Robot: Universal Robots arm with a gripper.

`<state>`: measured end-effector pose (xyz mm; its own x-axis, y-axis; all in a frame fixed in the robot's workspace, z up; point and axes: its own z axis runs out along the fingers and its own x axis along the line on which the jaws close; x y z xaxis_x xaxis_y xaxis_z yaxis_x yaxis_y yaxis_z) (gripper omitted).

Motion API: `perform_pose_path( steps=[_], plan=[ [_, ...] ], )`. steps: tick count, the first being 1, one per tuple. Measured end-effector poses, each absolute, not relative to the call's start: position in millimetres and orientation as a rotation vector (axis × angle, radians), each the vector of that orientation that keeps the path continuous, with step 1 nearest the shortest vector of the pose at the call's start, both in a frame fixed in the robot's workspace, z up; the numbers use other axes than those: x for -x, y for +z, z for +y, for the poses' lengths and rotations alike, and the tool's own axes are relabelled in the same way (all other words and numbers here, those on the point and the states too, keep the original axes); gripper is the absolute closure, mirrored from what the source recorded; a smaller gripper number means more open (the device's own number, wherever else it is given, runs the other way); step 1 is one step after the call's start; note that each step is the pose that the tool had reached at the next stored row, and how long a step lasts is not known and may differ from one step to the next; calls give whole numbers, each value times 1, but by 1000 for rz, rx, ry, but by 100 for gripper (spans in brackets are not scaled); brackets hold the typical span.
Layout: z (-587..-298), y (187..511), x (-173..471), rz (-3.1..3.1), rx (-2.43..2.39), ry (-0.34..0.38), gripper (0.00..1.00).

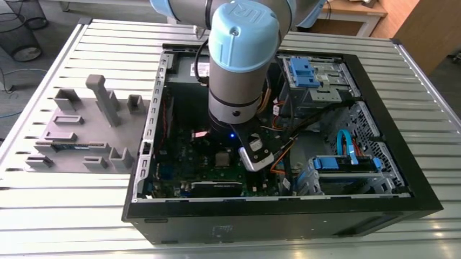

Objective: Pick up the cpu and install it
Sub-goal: 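Place the cpu into insertion slot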

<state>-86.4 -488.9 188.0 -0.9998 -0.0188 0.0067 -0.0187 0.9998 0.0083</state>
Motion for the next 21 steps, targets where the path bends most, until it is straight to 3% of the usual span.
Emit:
perform_pose_path(
  steps=[21],
  plan=[
    [-489,192,95,-3142,-30,-14,50]
  ],
)
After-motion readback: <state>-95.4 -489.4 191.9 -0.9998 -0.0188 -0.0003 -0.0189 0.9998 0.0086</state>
